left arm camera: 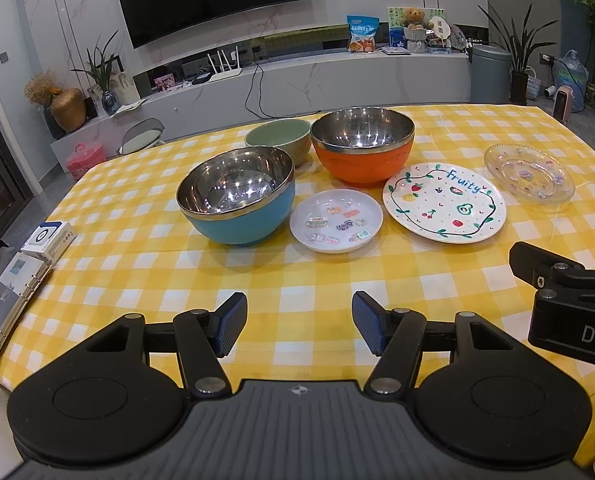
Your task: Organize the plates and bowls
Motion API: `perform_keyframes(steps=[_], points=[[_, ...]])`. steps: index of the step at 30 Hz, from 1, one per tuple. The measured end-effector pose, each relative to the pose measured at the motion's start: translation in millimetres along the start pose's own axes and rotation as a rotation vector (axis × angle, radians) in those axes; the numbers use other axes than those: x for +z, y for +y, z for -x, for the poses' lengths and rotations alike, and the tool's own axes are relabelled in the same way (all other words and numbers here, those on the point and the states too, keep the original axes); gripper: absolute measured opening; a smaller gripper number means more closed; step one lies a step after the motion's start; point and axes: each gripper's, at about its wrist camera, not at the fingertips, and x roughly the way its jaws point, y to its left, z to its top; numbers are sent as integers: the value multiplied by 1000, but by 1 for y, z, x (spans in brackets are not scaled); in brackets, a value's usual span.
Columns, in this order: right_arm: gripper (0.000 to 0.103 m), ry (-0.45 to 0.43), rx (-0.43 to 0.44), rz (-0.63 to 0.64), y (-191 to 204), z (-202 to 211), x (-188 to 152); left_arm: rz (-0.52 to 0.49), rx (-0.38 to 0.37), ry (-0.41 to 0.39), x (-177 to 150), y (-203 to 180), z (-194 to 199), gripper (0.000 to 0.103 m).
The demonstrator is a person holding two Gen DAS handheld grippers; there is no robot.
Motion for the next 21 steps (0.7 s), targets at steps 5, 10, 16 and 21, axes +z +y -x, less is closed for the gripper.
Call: perform_keyframes(steps=[5,10,16,21], points=[[101,0,0,1,0,0,0,-1,-1,0,0,0,0,72],[101,-1,0,1,0,0,0,2,2,0,-1,0,1,72],[101,1,-1,1,0,1,0,4,5,0,0,0,2,72],[101,1,-2,-1,-2,1,-1,5,5,1,0,0,2,72]])
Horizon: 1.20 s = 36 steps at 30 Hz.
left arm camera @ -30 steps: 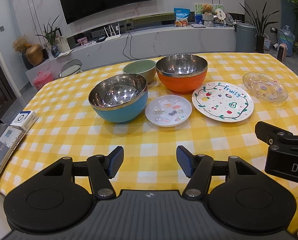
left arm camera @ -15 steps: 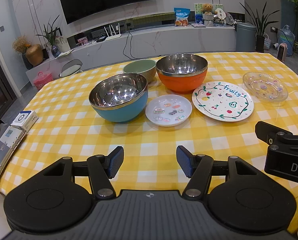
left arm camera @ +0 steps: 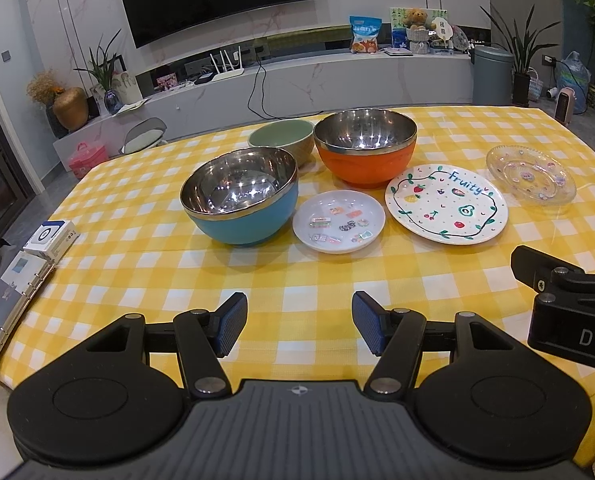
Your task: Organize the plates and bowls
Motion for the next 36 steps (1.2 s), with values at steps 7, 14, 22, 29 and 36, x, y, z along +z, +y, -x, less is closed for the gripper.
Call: perform_keyframes(steps=[7,14,22,29,36], points=[[101,1,-1,0,-1,1,-1,-1,0,-1,0,0,0,72],[100,1,-3,0,-1,1,-1,1,0,-1,1,0,1,72],[101,11,-9,-1,-1,2,-1,0,-1,0,1,0,2,72],[101,28,-4,-8,3,-3,0,14,-25,15,7,6,2,72],[101,39,39,-76,17,-14,14,62,-3,11,28,35,-3,72]])
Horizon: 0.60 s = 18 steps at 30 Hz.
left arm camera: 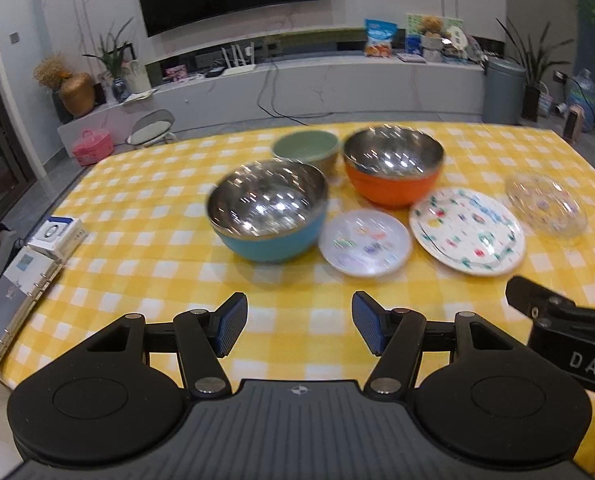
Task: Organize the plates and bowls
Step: 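Reach both tools to the blue steel bowl and close on its rim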
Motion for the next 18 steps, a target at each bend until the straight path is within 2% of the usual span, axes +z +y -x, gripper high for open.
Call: perform_keyframes(steps=[7,12,18], points=[[100,43,43,-24,22,-24,18,1,38,-8,26,26,-17,72],[100,57,101,-39,40,-43,38,89,48,14,42,53,-35,72],[100,51,144,-83,61,-67,58,175,21,15,54,74,-56,72]])
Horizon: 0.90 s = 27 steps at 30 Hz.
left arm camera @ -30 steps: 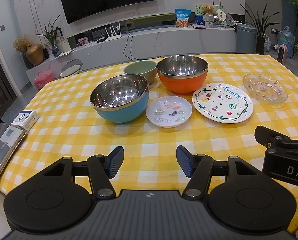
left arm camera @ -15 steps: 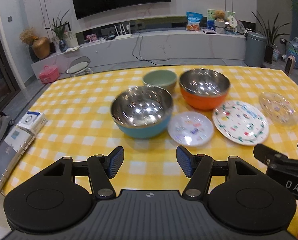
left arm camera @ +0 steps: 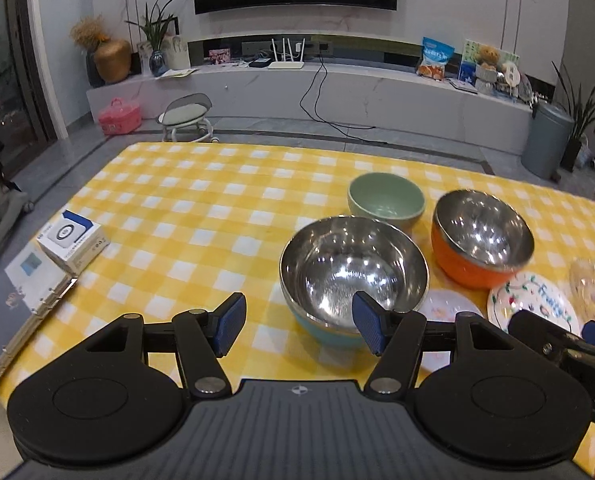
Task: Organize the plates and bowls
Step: 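Reach both tools to the blue steel bowl and close on its rim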
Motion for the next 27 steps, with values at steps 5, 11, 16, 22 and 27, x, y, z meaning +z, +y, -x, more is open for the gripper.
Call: perform_keyframes(steps=[5,11,16,22,27], points=[[88,21,22,-26,14,-27,5,68,-21,27,3,10,-22,72],[76,68,40,-42,26,-59,10,149,-43,60,6,28,-50,71],[71,106,19,-39,41,-80,10,197,-52,82,5,36,-67,64],[56,146,11,-47,52,-96,7,216,-64,109,2,39,-78,50],[38,178,9,-50,58,-104,3,211,-84,111,2,37,-78,35]])
